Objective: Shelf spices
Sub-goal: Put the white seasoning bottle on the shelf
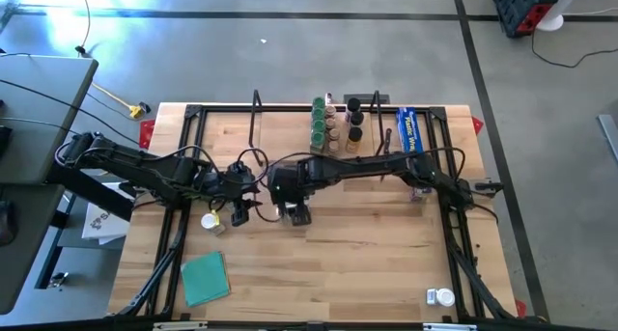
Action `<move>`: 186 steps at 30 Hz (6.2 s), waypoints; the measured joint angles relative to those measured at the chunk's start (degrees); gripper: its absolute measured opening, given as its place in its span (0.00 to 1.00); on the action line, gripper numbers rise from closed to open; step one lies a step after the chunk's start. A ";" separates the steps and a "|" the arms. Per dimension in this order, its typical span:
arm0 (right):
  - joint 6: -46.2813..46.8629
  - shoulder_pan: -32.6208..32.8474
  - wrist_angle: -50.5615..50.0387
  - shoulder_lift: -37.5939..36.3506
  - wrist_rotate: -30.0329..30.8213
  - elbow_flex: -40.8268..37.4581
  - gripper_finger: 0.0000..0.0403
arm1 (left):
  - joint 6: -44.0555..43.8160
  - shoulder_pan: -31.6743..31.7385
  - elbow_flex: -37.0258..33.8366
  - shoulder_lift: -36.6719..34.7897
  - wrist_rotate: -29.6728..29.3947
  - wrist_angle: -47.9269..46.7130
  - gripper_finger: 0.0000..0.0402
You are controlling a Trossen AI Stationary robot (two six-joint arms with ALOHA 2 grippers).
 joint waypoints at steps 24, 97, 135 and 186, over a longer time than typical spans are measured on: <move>6.70 2.65 7.76 2.21 5.77 -11.40 0.63 | -3.97 -7.67 -0.02 -0.03 -12.01 -5.27 0.44; 20.15 10.90 117.71 -15.82 25.01 -61.68 0.46 | 10.56 -5.83 -25.44 4.10 -6.21 86.58 0.75; 29.64 18.86 68.40 -26.66 46.56 -61.68 0.66 | 31.70 27.60 0.42 2.86 12.51 41.07 0.48; 35.23 20.36 68.27 -26.66 51.09 -61.68 0.66 | 41.11 58.80 9.77 36.18 36.92 48.02 0.60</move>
